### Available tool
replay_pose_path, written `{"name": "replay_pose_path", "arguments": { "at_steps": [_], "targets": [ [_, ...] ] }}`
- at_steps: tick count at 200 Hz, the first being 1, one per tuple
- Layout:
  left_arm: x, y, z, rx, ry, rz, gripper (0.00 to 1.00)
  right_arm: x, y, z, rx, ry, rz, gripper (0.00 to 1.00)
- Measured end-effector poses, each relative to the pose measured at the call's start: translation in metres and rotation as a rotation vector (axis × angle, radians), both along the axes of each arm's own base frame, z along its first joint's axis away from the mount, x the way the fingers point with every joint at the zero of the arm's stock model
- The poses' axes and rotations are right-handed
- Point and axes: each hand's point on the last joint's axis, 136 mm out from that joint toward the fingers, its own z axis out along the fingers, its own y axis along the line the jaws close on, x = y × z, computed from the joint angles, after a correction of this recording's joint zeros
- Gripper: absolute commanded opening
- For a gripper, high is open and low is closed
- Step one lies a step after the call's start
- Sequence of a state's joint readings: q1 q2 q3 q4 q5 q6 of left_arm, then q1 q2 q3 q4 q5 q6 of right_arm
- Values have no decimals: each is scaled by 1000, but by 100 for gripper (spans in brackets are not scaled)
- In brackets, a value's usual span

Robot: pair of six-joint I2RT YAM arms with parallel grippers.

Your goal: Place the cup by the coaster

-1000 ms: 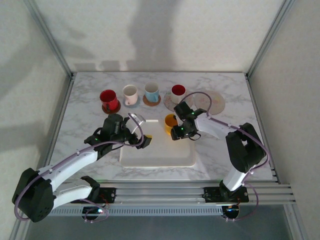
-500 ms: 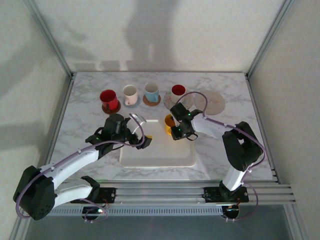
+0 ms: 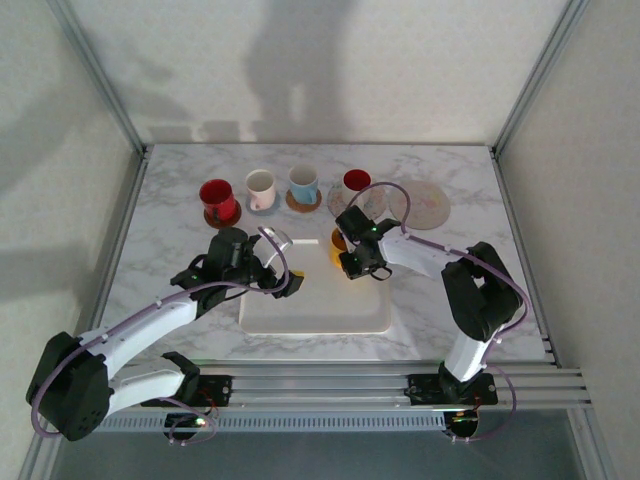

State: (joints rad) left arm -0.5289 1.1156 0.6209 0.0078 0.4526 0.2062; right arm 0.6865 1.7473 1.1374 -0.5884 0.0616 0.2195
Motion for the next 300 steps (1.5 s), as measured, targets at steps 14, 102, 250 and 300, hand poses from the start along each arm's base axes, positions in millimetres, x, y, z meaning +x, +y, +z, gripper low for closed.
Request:
{"name": "replay_pose_path", "arguments": {
  "at_steps": [14,102,250,300],
  "targets": [
    [0,0,0,-1,-1,0,100,0,0,0,-6,-3,1,17],
    [0,1,5,-8,-16,3,100,-4,0,1,-43,-11,17,0],
    [-14,20,35,-29,-97,57,100,-22,10,21,-29,-26,57,0],
    [-18,28,69,-83,-172,95,100,-27,10,66,57,-101,42,0]
  ]
}}
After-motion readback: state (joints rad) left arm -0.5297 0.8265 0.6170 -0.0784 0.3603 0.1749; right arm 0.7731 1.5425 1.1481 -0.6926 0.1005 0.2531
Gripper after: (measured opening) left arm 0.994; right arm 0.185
